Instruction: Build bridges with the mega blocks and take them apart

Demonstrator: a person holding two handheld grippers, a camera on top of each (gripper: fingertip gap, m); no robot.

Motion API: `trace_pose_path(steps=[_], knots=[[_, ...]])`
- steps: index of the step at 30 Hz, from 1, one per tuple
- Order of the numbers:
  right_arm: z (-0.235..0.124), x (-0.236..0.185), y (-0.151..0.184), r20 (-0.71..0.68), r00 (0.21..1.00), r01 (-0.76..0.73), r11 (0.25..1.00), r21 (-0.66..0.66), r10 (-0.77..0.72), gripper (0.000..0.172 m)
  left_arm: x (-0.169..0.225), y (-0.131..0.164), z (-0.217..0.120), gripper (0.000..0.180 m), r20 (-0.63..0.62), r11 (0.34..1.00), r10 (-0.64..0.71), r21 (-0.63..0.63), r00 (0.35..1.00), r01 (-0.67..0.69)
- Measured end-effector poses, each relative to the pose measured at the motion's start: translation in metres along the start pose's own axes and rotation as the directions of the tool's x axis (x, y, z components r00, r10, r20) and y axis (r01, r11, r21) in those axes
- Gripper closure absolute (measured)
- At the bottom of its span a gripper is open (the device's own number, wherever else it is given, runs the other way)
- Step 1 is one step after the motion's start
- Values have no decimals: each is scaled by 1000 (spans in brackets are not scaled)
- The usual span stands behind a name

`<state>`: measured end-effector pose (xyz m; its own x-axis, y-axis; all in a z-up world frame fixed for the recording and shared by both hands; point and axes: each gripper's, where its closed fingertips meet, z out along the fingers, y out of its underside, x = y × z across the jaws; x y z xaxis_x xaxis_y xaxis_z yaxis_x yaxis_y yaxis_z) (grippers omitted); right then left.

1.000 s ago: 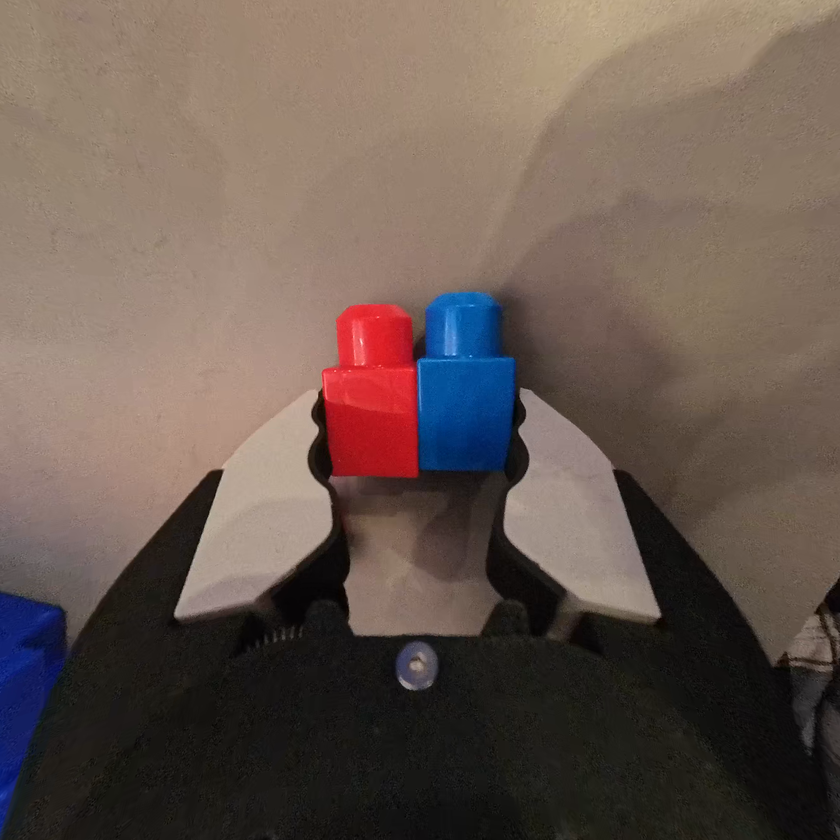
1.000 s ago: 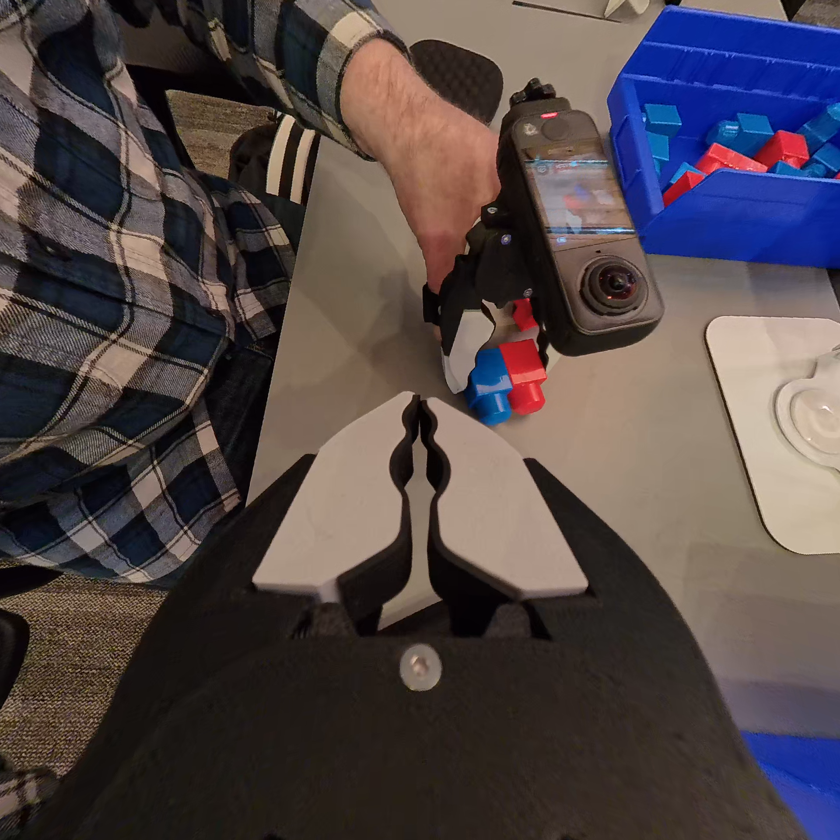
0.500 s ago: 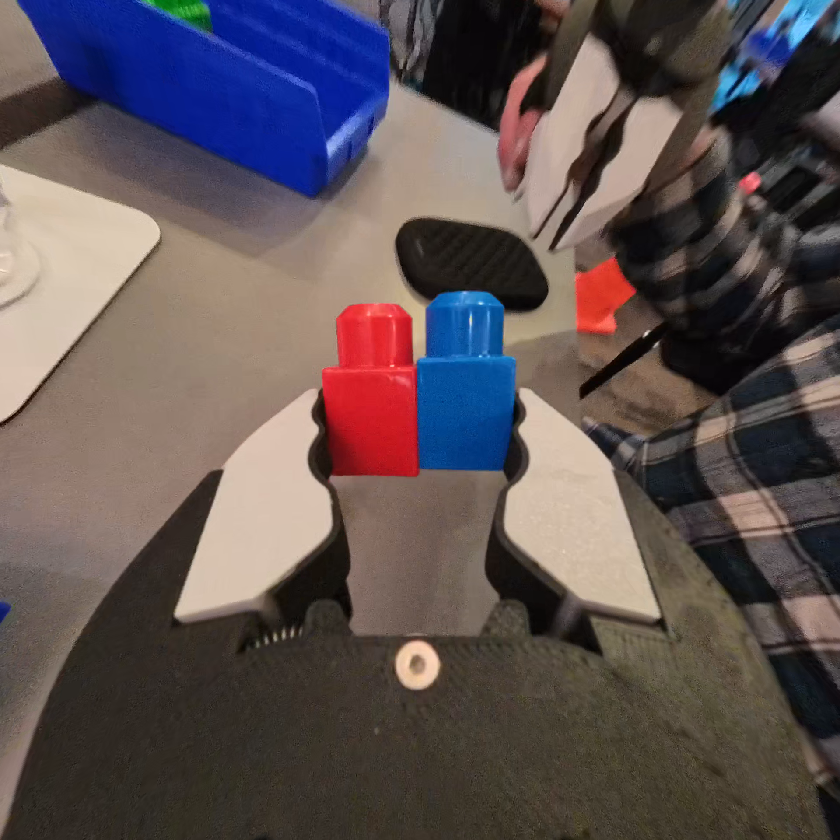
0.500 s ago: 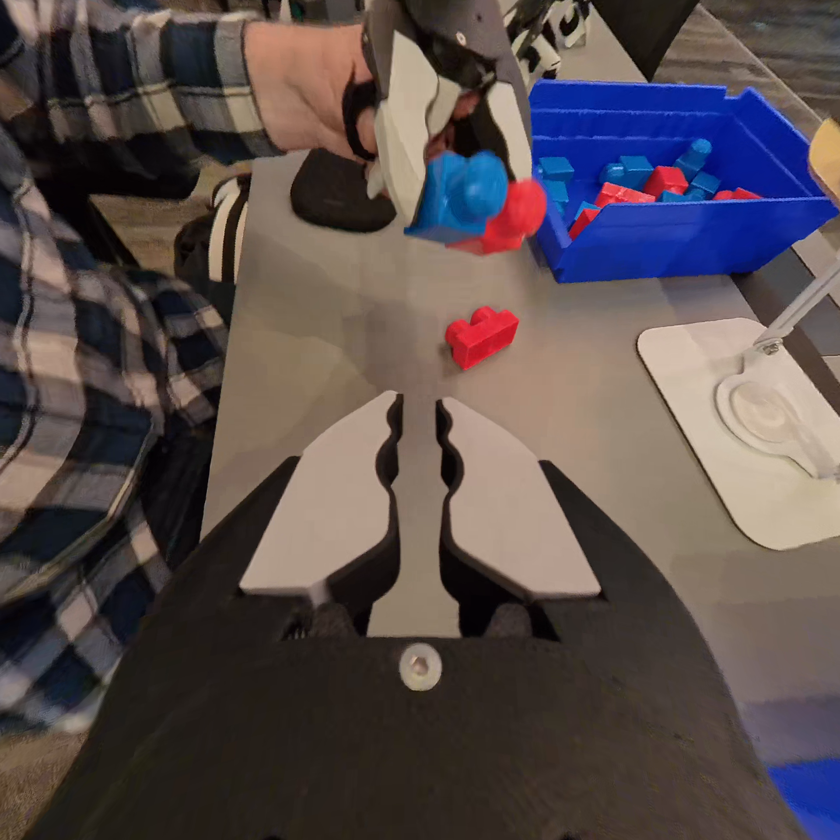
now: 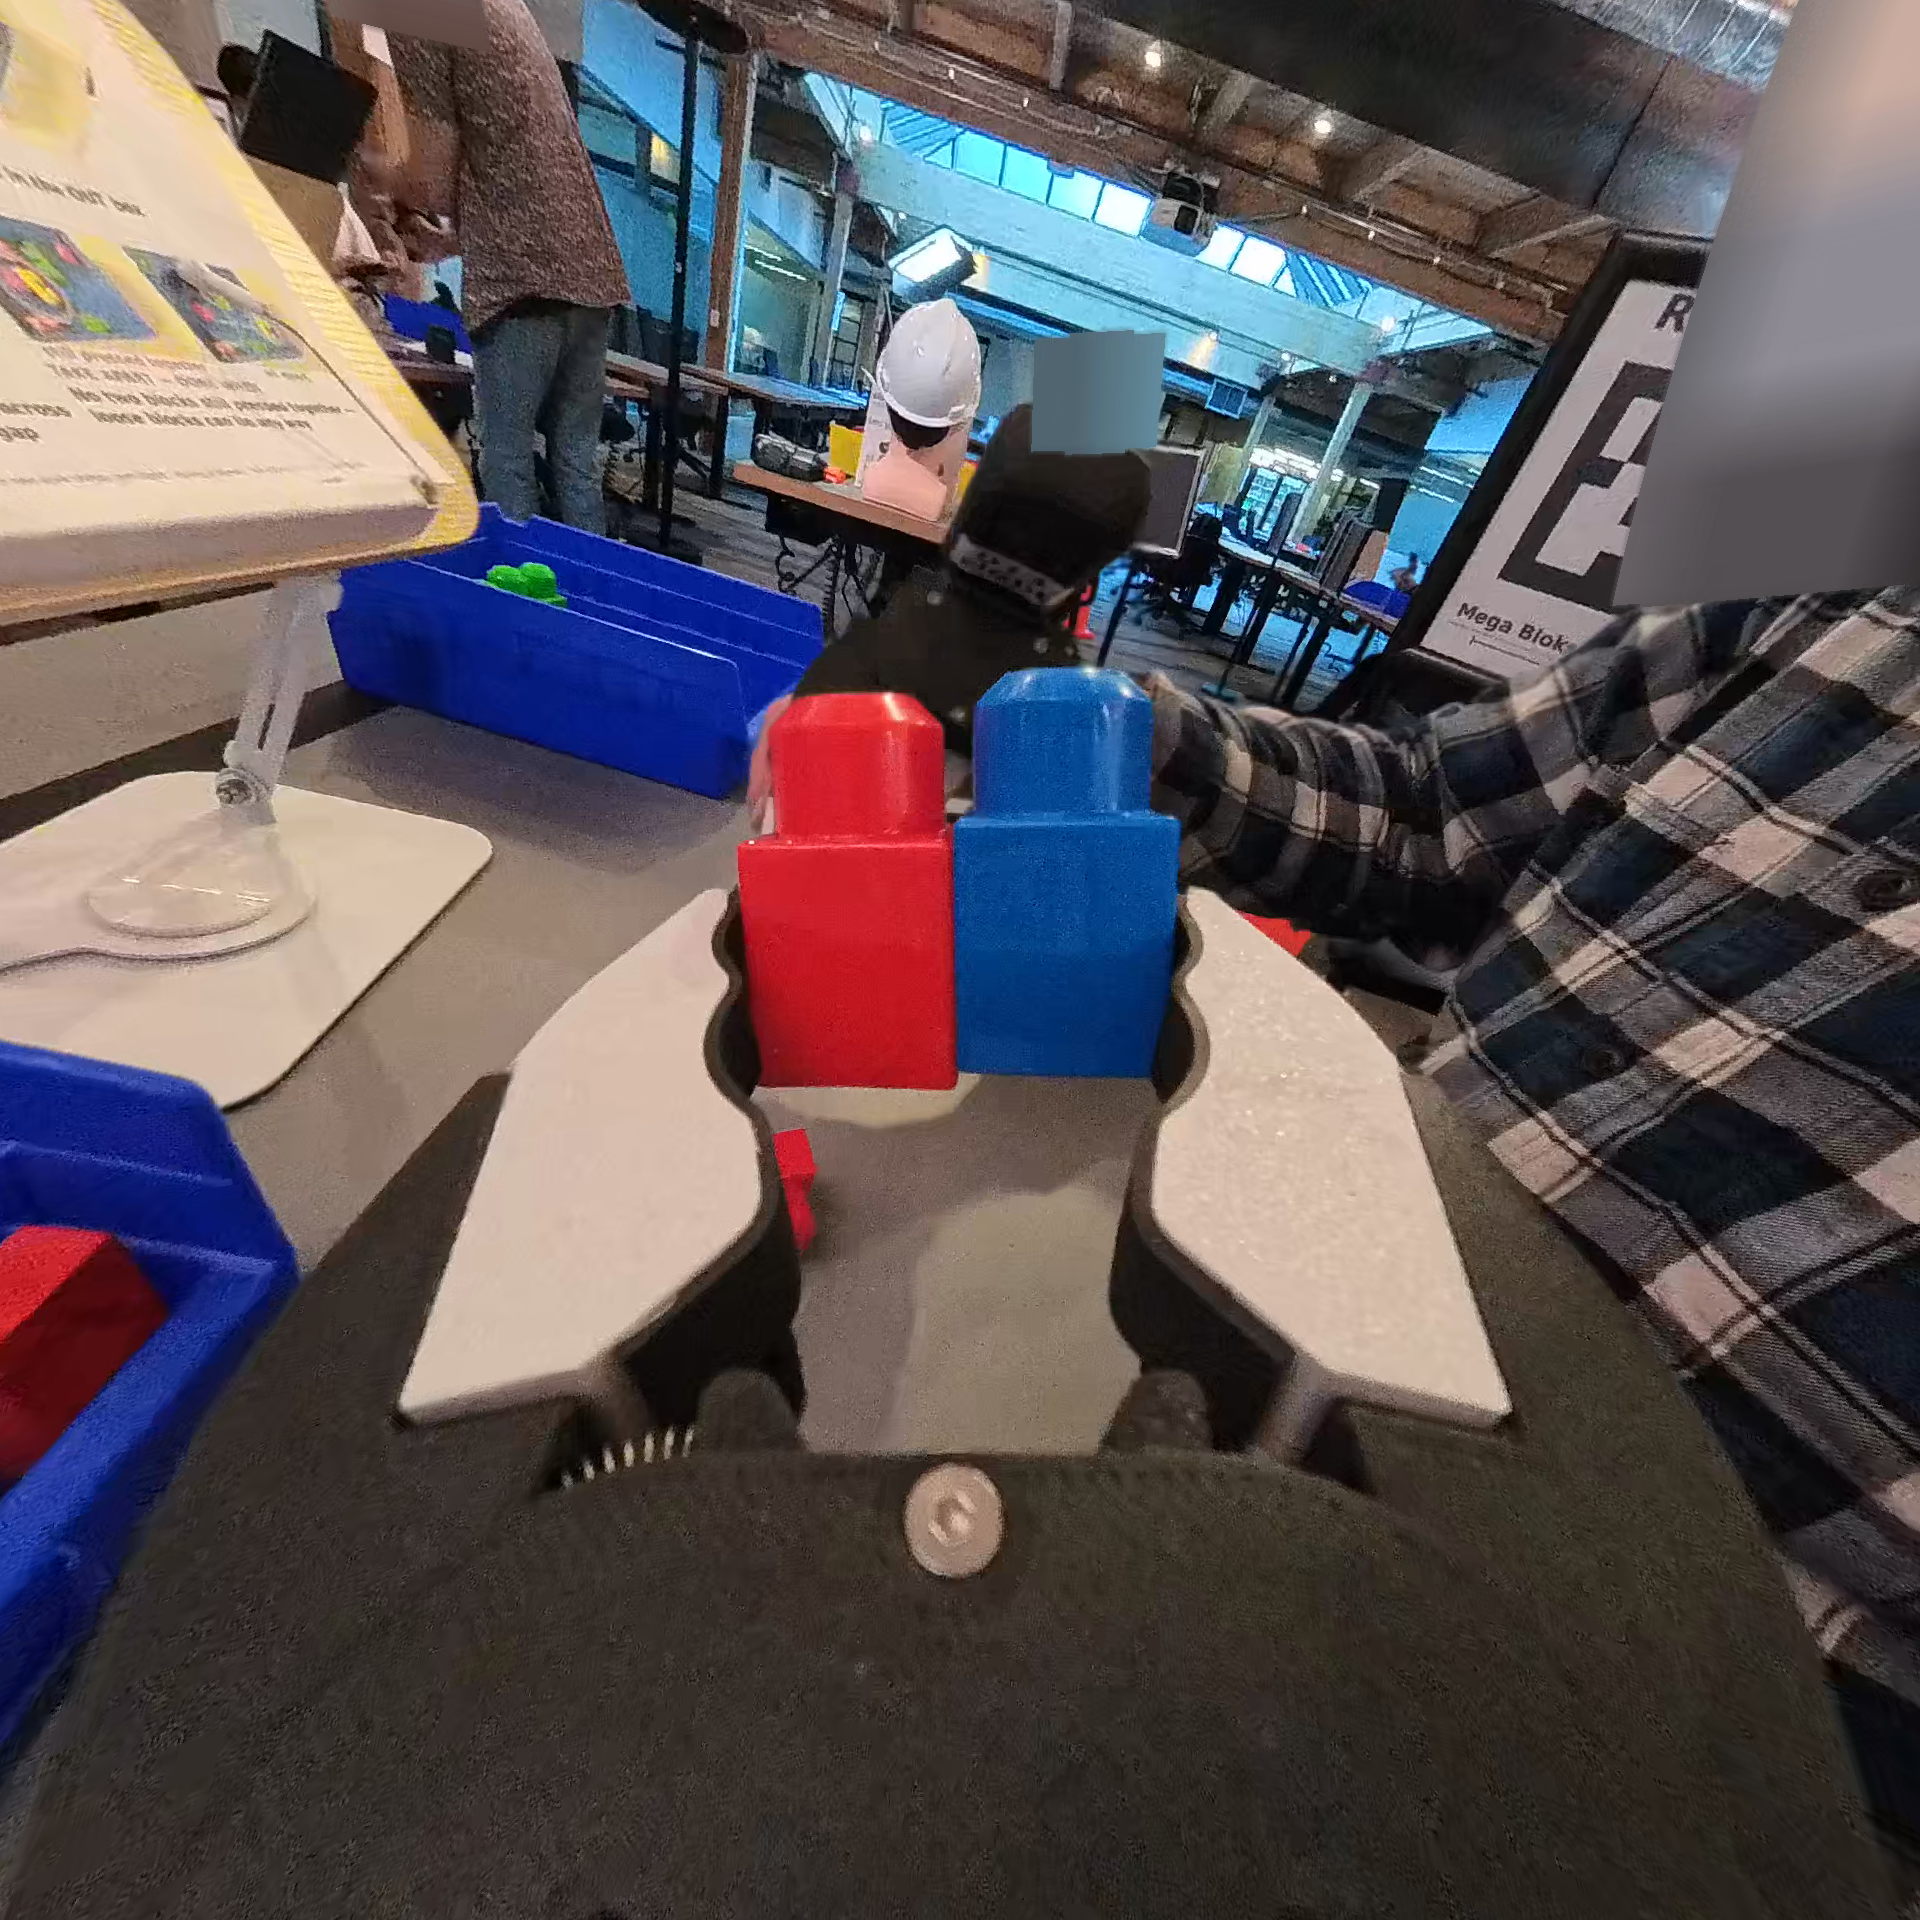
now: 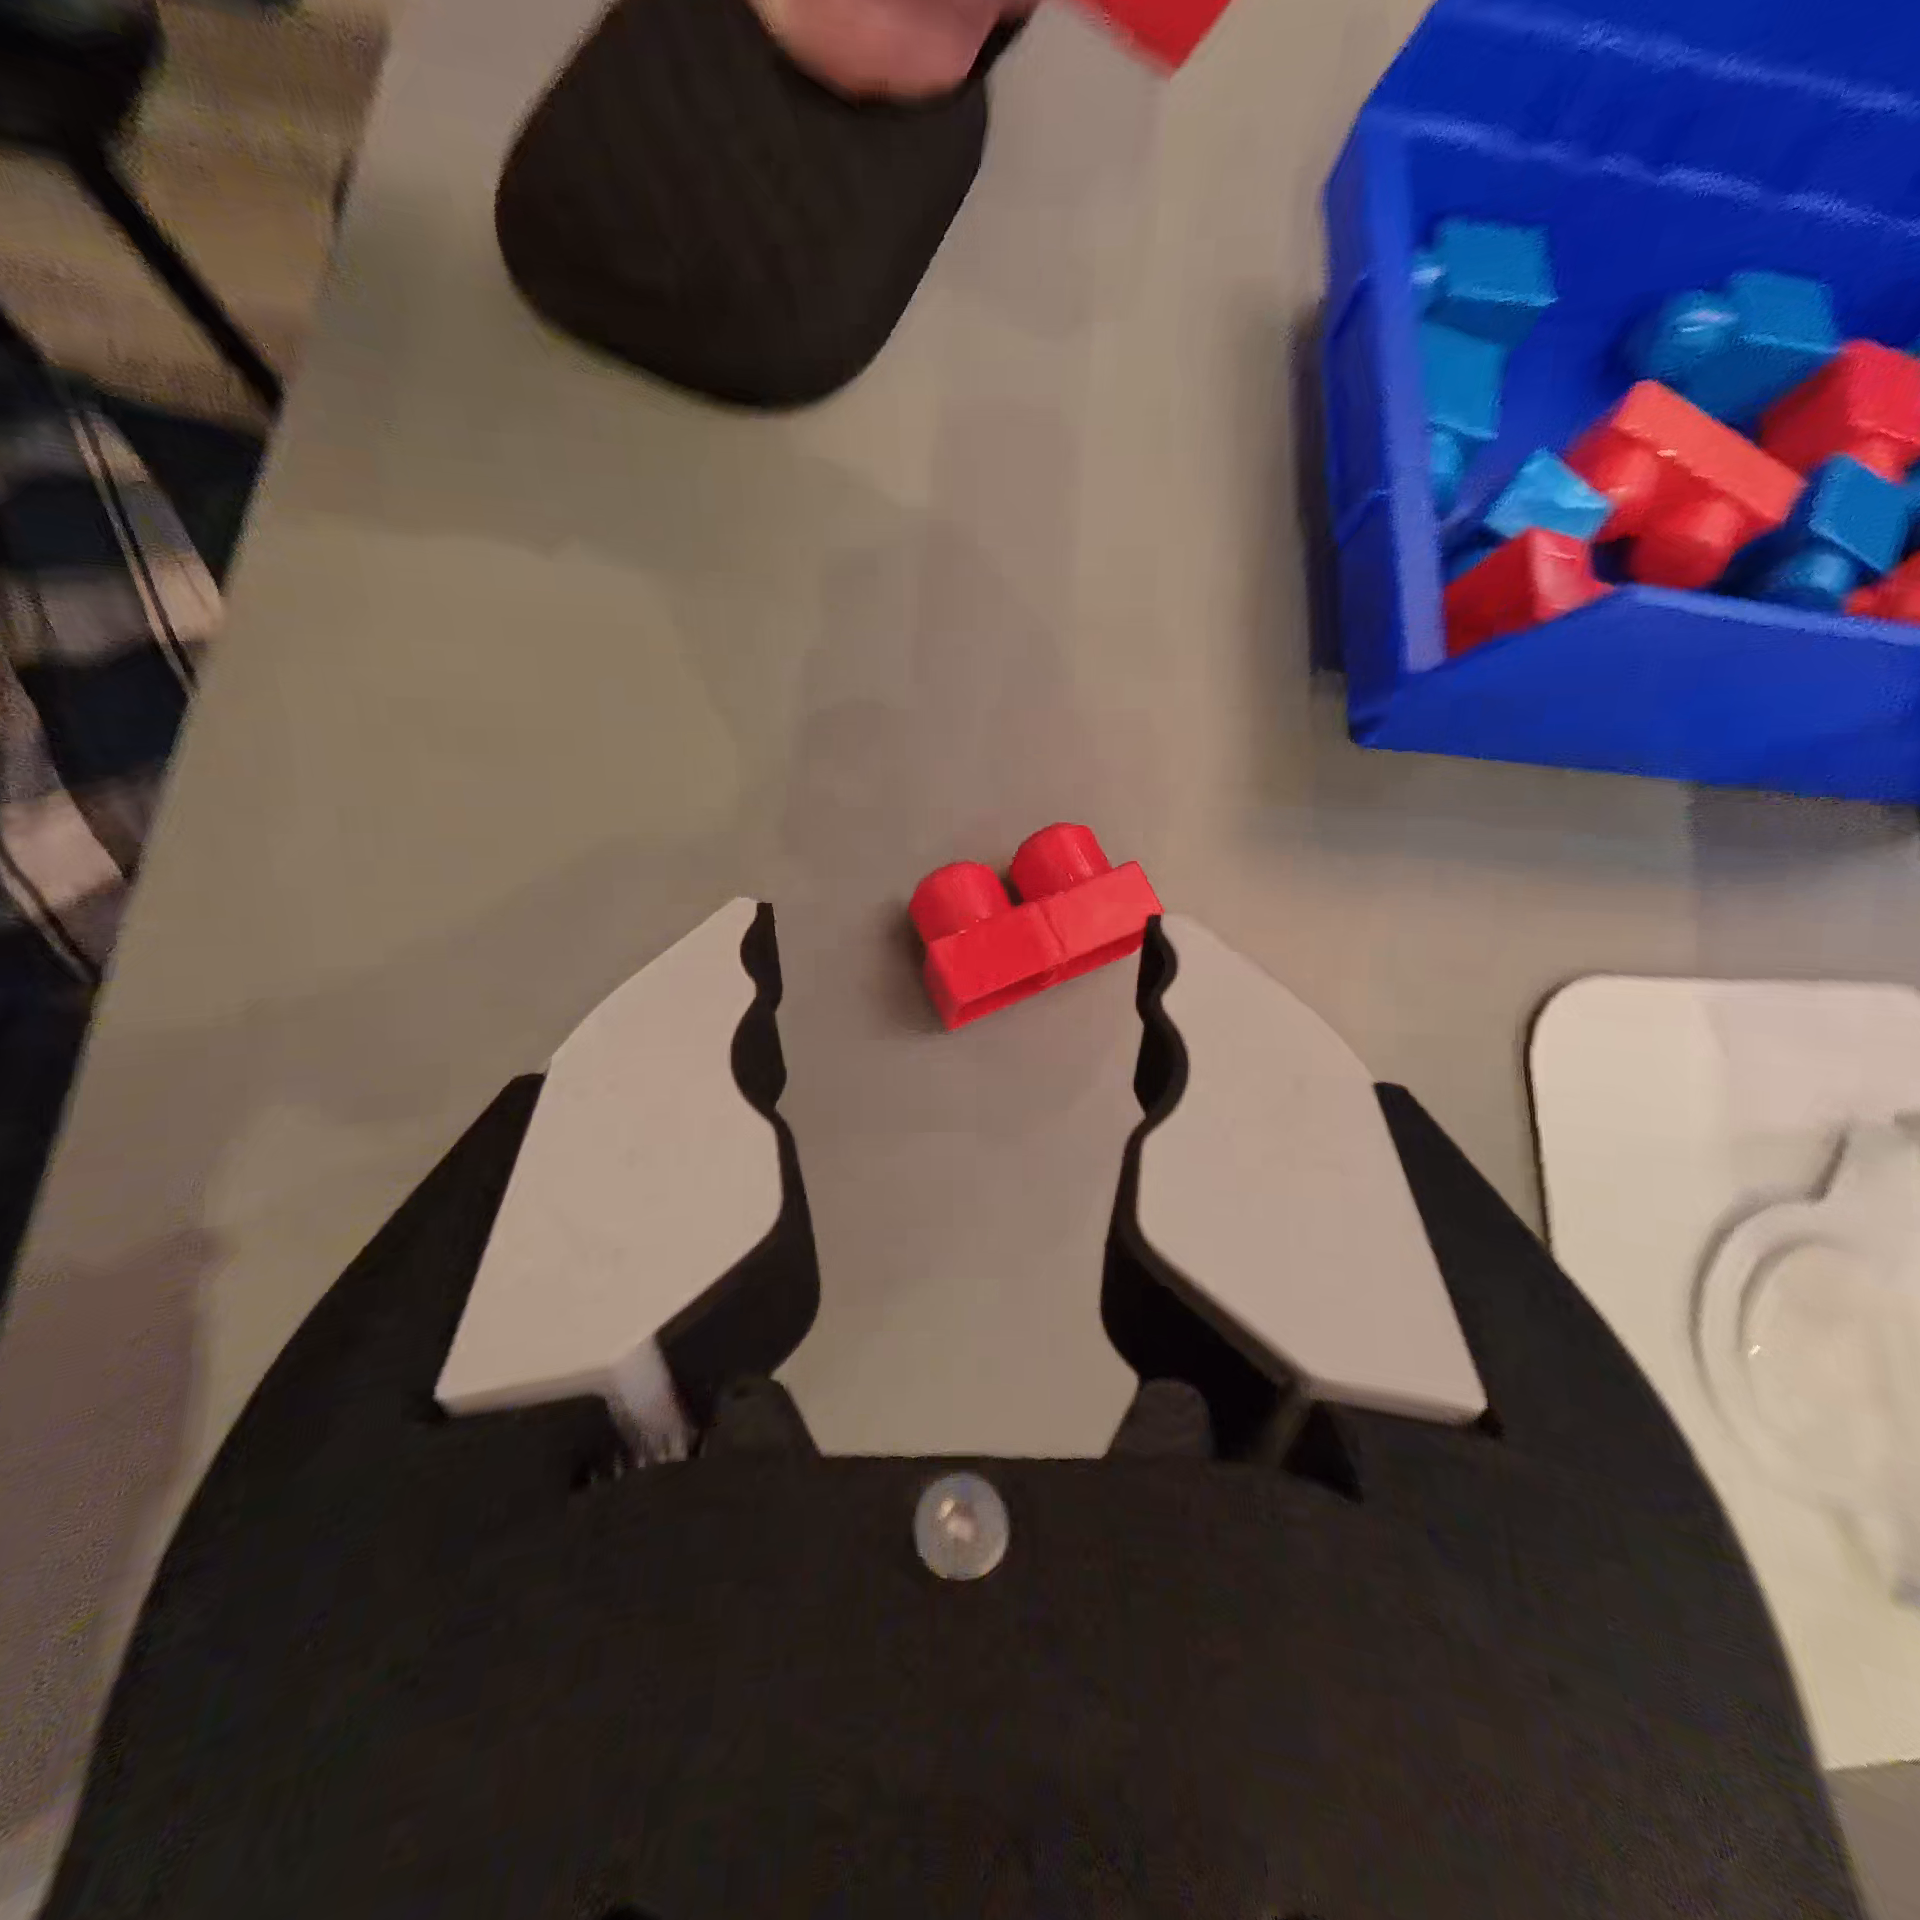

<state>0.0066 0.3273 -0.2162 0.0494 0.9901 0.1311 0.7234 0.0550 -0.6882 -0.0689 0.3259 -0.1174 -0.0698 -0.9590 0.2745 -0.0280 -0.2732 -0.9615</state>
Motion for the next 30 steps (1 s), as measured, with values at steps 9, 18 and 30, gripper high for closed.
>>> trace_pose_path(steps=[9,18,30], knots=[[70,13,38,275,922,375,812,-446,-274,85,-19,4,-34,106,84,1000,-14,25,996,12],[76,21,39,317,936,288,853,-435,-154,107,-27,6,-39,106,118,999,-9,35,993,5],[-136,58,-190,213,960,-271,421,866,181,107,-24,-31,-13,106,227,984,39,159,973,-77]])
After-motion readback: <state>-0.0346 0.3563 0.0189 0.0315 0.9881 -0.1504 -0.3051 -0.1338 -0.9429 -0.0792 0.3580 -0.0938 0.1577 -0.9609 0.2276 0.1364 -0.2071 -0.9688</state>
